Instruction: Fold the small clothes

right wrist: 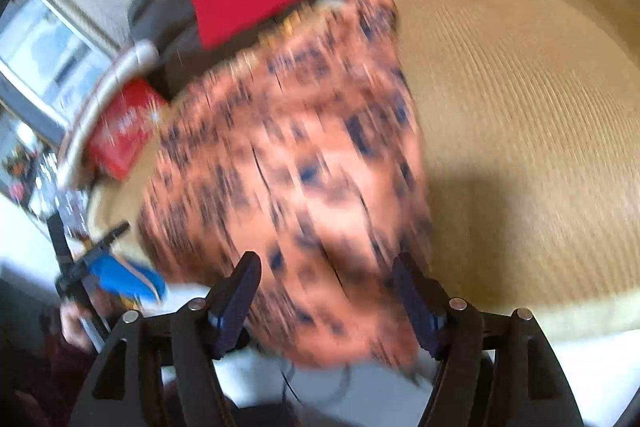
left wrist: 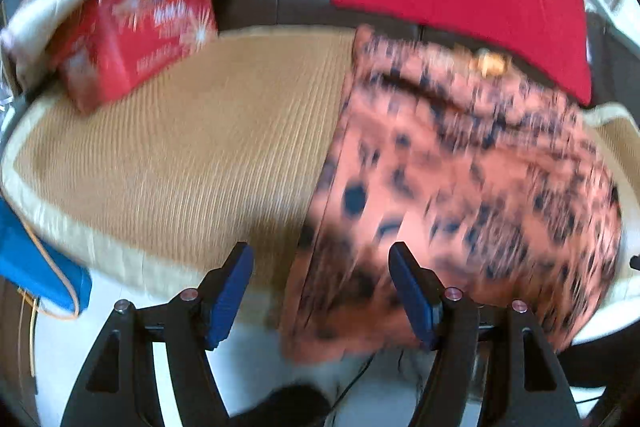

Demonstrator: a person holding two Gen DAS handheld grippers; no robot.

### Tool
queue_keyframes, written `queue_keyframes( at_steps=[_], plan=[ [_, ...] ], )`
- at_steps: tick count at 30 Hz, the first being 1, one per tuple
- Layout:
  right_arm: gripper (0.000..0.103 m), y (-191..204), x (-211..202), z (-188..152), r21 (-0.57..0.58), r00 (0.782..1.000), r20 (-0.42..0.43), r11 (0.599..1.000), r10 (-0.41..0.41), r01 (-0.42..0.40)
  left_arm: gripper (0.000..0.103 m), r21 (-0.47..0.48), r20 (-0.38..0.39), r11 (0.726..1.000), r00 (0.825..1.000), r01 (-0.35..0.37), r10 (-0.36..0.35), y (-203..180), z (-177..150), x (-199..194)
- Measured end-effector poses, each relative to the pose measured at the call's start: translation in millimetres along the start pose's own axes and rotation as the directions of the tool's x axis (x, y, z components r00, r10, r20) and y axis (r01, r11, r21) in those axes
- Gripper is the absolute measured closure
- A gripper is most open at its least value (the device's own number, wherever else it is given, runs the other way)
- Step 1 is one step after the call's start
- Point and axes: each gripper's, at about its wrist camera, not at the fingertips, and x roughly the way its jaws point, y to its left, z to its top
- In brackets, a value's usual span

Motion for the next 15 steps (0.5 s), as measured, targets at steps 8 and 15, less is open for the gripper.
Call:
queue_keyframes(
  at_steps=[8,15],
  plan=[
    [0.031,-43,44,-56,0.067,0.971,-0.204,0.988,-0.121,0.137,0.058,-0.097,-0.041,0.983,0.986,0.159,-0.163,22,-18,27],
    [0.031,-35,46,-42,0.063,0.992,-0.103,0.995,-0.074,0.081,0.068,-0.119,-0.083,0.980,0.981,0.163,-0.173,25,-22,44]
  ],
)
